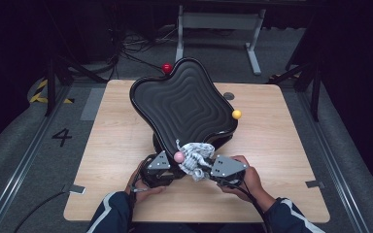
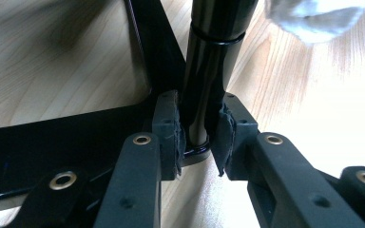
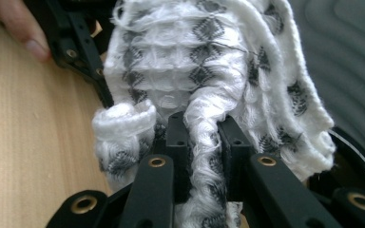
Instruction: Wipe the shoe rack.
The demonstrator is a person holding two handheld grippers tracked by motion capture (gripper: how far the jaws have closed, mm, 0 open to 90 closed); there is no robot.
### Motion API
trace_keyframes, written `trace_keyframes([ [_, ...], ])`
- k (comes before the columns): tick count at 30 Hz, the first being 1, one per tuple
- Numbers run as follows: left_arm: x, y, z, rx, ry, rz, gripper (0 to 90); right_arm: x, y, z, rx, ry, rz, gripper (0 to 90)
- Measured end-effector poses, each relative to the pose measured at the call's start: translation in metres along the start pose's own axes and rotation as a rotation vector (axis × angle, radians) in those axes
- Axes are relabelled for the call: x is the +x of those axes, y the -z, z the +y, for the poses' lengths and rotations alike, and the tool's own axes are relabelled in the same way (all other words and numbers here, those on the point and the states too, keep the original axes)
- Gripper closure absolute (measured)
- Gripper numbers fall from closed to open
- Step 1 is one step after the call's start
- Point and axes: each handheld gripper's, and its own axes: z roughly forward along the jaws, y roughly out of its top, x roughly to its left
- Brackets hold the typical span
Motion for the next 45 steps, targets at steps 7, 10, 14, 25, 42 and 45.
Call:
trace_keyframes([
  [7,0.0,-0.001,0.0,-0.008,0.006,-0.007,72.4,-0.019,-0.009,-0.016,0.047,-0.067,-0.062,77.9],
  [10,0.0,0.0,0.0,-0.007,0.006,-0.007,72.4,-0.029,-0.015,-0.022,0.073,-0.084,-0.098,78.0],
  [14,0.001,0.0,0.0,-0.005,0.003,-0.008,72.4,-0.046,-0.022,-0.032,0.123,-0.113,-0.149,78.0],
  [25,0.0,0.001,0.0,0.0,-0.002,-0.015,72.6,-0.065,-0.012,-0.048,0.172,-0.137,-0.211,78.3],
  [42,0.001,0.002,-0.001,0.009,-0.006,-0.035,73.0,-0.112,0.002,-0.081,0.213,-0.345,-0.369,78.1],
  [45,0.001,0.002,-0.001,0.009,-0.006,-0.034,73.0,-0.117,0.002,-0.087,0.213,-0.394,-0.364,78.2],
])
